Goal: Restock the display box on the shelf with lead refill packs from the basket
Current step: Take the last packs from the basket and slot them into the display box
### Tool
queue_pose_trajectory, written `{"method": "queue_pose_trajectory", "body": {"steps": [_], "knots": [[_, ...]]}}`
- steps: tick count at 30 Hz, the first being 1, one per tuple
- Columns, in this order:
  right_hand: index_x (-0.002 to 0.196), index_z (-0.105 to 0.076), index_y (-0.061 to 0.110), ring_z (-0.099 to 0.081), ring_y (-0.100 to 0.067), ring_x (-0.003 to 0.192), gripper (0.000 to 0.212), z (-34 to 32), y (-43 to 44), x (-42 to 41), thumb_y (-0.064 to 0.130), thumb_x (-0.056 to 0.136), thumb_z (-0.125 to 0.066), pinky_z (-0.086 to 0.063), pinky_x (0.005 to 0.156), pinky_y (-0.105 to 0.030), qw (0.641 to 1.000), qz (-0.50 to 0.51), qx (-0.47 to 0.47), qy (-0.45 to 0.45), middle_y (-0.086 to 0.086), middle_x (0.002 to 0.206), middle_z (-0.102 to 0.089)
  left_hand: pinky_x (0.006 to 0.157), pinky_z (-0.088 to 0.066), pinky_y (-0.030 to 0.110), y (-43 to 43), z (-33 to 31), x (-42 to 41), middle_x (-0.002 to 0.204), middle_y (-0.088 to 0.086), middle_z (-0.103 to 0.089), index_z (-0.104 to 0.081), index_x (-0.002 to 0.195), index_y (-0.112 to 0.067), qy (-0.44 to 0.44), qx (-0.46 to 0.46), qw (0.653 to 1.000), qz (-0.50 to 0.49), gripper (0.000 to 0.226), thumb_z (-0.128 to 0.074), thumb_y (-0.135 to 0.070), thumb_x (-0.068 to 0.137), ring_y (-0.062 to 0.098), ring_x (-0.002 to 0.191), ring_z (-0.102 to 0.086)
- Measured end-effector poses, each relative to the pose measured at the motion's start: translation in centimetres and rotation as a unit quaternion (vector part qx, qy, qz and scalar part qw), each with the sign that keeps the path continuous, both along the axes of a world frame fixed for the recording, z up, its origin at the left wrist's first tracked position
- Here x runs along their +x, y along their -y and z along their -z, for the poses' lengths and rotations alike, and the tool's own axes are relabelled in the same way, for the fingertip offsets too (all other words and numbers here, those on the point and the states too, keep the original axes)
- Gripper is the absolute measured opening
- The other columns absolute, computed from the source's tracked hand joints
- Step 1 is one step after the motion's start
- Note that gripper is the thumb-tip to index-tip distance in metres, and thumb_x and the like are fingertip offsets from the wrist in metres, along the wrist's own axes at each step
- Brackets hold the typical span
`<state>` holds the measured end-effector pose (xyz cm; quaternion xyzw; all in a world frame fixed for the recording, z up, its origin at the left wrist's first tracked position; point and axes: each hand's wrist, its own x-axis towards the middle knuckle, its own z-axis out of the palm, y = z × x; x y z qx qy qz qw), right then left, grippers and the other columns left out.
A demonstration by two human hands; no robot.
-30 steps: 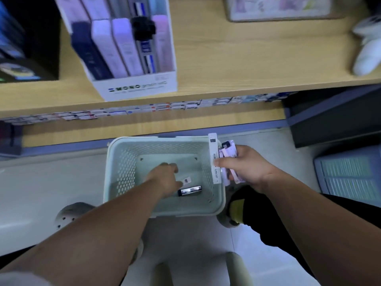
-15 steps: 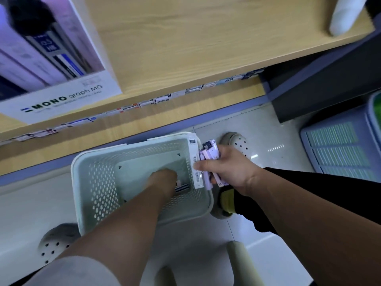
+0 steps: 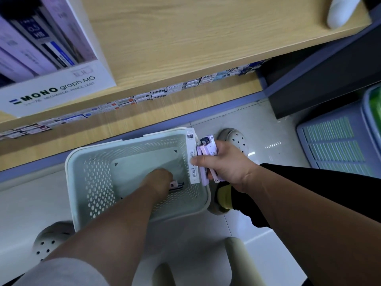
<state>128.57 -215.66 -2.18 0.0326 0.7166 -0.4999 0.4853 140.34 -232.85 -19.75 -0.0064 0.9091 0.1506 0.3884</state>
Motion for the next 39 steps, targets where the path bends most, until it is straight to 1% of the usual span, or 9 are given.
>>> {"method": "queue_pose_trajectory", "body": {"steps": [2, 7, 15, 17, 21, 25, 28, 34, 39], "knots": [[0.084, -0.069, 0.014, -0.05, -0.013, 0.043, 0.008, 0.0, -0.1, -0.1, 0.013, 0.087, -0.076, -0.038, 0.042, -0.02, 1.0, 0.002, 0.003, 0.0, -0.001, 0.061, -0.067, 0.093, -0.048, 0.034, 0.2, 0.0, -0.2, 0.118, 0.006, -0.063, -0.07, 0.109, -0.017, -0.011, -0.011, 0.999, 0.03, 0.024, -0.057, -0.015, 0.088, 0.026, 0.111, -0.06], [0.088, -0.069, 0.008, -0.057, -0.03, 0.063, 0.013, 0.3, 0.0, -0.1, 0.017, 0.084, -0.078, -0.046, 0.053, -0.032, 1.0, -0.01, 0.002, -0.011, -0.031, 0.086, -0.068, 0.079, -0.045, 0.03, 0.4, -0.3, -0.3, 0.108, 0.003, -0.066, -0.069, 0.099, -0.019, -0.015, 0.012, 0.999, 0.025, 0.016, -0.057, -0.025, 0.091, 0.025, 0.103, -0.062], [0.087, -0.071, 0.012, -0.063, -0.022, 0.059, 0.008, 0.6, -0.5, 0.0, 0.014, 0.086, -0.078, -0.048, 0.048, -0.026, 1.0, 0.012, -0.002, 0.0, -0.013, 0.083, -0.077, 0.068, -0.051, 0.03, 2.3, -3.2, -1.4, 0.09, 0.008, -0.069, -0.072, 0.088, -0.005, 0.047, 0.132, 0.975, -0.173, 0.018, -0.076, -0.016, 0.075, 0.021, 0.081, -0.064], [0.089, -0.071, 0.008, -0.063, -0.026, 0.061, 0.011, 0.3, -0.3, -0.1, 0.015, 0.084, -0.079, -0.053, 0.053, -0.032, 1.0, 0.004, 0.007, -0.006, -0.015, 0.082, -0.076, 0.061, -0.049, 0.029, 2.9, -5.4, -2.0, 0.087, 0.007, -0.067, -0.068, 0.09, -0.004, 0.059, 0.163, 0.961, -0.217, 0.019, -0.077, -0.014, 0.077, 0.02, 0.074, -0.063], [0.078, -0.066, 0.009, -0.057, -0.021, 0.049, 0.013, -1.3, 0.8, 0.2, 0.011, 0.082, -0.078, -0.045, 0.047, -0.027, 0.998, -0.026, 0.037, -0.036, -0.007, 0.058, -0.065, 0.06, -0.057, 0.036, 4.2, -11.2, -2.0, 0.091, 0.011, -0.071, -0.061, 0.096, -0.011, 0.11, 0.234, 0.929, -0.265, 0.018, -0.074, -0.015, 0.084, 0.026, 0.078, -0.072], [0.083, -0.069, 0.007, -0.068, -0.019, 0.058, 0.009, -4.6, 2.2, 0.5, 0.007, 0.082, -0.078, -0.054, 0.053, -0.027, 0.997, 0.047, 0.003, -0.056, -0.008, 0.069, -0.071, 0.057, -0.047, 0.031, 5.4, -18.0, -1.3, 0.094, 0.007, -0.075, -0.054, 0.108, -0.013, 0.12, 0.334, 0.865, -0.354, 0.016, -0.063, -0.013, 0.094, 0.029, 0.083, -0.074], [0.091, -0.066, 0.002, -0.063, -0.014, 0.048, 0.013, -8.1, 3.5, 0.8, 0.002, 0.083, -0.076, -0.048, 0.048, -0.022, 0.993, 0.103, -0.047, -0.041, -0.009, 0.066, -0.068, 0.052, -0.042, 0.027, 6.0, -22.9, -0.8, 0.092, 0.006, -0.074, -0.051, 0.114, -0.015, 0.071, 0.384, 0.82, -0.419, 0.015, -0.056, -0.015, 0.1, 0.028, 0.084, -0.073], [0.095, -0.07, 0.004, -0.066, -0.04, 0.077, 0.028, -15.6, 5.6, 1.3, 0.013, 0.07, -0.079, -0.05, 0.074, -0.051, 0.986, 0.107, -0.122, -0.044, -0.026, 0.088, -0.074, 0.044, -0.034, 0.021, 4.6, -32.1, -0.5, 0.083, 0.003, -0.073, -0.06, 0.109, -0.013, -0.114, 0.43, 0.735, -0.512, 0.013, -0.06, -0.012, 0.096, 0.022, 0.069, -0.069], [0.1, -0.071, 0.003, -0.066, -0.037, 0.081, 0.028, -21.1, 7.4, 1.7, 0.009, 0.073, -0.077, -0.054, 0.085, -0.061, 0.981, 0.076, -0.169, -0.065, -0.029, 0.102, -0.072, 0.041, -0.025, 0.021, 3.7, -37.7, 0.1, 0.079, -0.002, -0.067, -0.061, 0.099, -0.01, -0.2, 0.449, 0.671, -0.555, 0.011, -0.067, -0.015, 0.092, 0.018, 0.059, -0.066]]}}
